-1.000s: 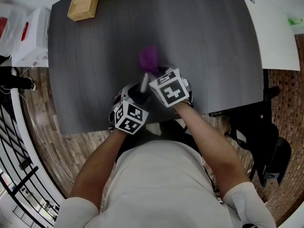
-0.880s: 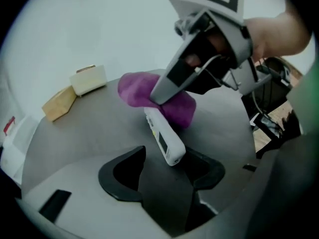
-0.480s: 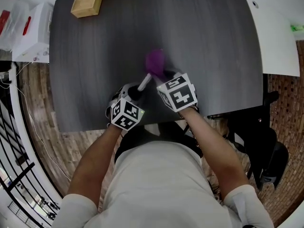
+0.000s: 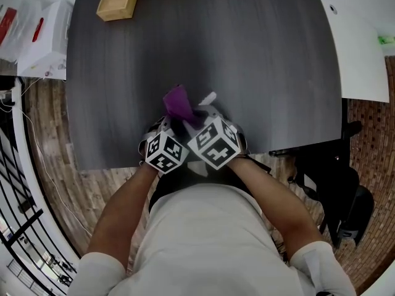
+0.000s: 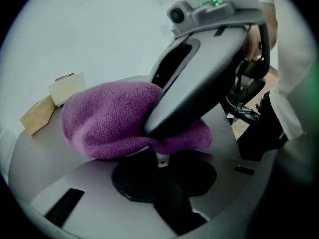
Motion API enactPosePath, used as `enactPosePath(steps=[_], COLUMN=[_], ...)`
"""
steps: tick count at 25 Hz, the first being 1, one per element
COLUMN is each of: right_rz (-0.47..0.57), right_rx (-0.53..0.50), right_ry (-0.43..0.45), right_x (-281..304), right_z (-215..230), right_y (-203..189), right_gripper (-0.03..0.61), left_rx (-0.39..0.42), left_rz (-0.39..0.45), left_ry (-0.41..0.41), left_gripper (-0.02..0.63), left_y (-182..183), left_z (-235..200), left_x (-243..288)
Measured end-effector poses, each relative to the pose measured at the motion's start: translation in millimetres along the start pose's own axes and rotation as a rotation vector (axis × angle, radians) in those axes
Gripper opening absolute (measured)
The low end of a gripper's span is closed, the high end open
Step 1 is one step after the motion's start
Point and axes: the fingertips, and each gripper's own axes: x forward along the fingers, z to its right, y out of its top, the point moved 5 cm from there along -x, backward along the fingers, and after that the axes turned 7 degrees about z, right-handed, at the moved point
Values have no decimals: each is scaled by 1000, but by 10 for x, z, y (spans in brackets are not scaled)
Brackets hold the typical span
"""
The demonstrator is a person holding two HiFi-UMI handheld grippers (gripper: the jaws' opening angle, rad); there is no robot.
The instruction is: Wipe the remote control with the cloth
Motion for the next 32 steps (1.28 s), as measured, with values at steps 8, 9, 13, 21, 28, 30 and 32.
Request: enactPosePath(steps=[8,9,13,21,28,30,32], right_rz=[-21,-19,-3,-96,-43,-53,-48], right_rx=[44,59,89,192,151,133,142], right_ry=[-129,-141,-200,-358,-246,-238,-239], right_x=[-106,-126,-195,-377,-299,-249,-259], right_z=[382,439,672,1147,768,721,729], right_y=[-48,-67,-109,-430,-404,-410,-385], right_gripper=[91,91,91,91,91,91,90], left_rx=[-11,-15,-92,-443,-575,-583,-611], left_rz=[-2,-2,20,35,-8,2,9], left_ry=[4,4,-38,-365,-364,-350,-357], left_gripper=[92,92,92,92,92,92,92], left_y=[-5,-7,-31,12,-32,-36,-37], left_z=[1,1,-4,13,-188,-217,-229], left_x=[-6,-3,-3,-61,-81,-84,-87])
